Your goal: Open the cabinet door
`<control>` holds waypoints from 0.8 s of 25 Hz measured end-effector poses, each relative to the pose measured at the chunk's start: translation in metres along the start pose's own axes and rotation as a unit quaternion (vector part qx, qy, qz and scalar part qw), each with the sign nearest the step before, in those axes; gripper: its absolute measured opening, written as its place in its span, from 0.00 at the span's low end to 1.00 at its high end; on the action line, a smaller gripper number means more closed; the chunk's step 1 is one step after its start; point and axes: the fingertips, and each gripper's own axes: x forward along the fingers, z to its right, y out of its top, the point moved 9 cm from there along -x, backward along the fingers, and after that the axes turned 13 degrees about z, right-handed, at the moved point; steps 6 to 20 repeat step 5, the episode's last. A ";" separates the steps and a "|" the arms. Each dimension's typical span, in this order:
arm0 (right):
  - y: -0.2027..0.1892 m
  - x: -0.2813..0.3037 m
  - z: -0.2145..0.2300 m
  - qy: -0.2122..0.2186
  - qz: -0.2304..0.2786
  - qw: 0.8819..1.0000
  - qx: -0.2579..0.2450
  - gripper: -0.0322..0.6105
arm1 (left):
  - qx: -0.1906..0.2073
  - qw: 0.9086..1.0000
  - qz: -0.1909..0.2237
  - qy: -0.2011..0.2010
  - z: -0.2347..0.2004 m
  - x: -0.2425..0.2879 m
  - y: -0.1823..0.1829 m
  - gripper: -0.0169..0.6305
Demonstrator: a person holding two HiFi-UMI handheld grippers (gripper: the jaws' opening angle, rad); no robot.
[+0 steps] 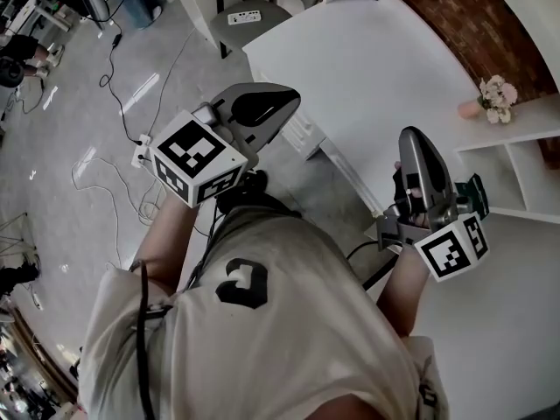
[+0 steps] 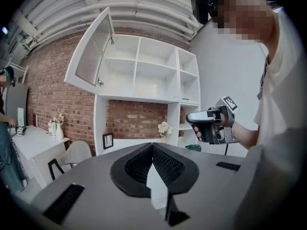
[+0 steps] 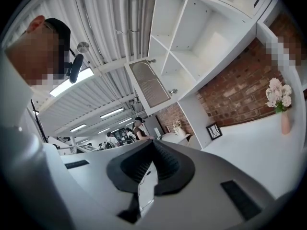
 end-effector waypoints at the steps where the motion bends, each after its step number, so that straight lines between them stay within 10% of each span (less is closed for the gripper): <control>1: -0.002 0.005 0.001 -0.001 -0.001 1.000 0.000 0.09 | 0.001 1.000 0.002 0.002 -0.004 -0.001 -0.001 0.05; 20: -0.015 0.028 -0.001 -0.003 -0.005 1.000 0.003 0.09 | 0.009 1.000 0.012 0.003 -0.024 -0.007 -0.002 0.05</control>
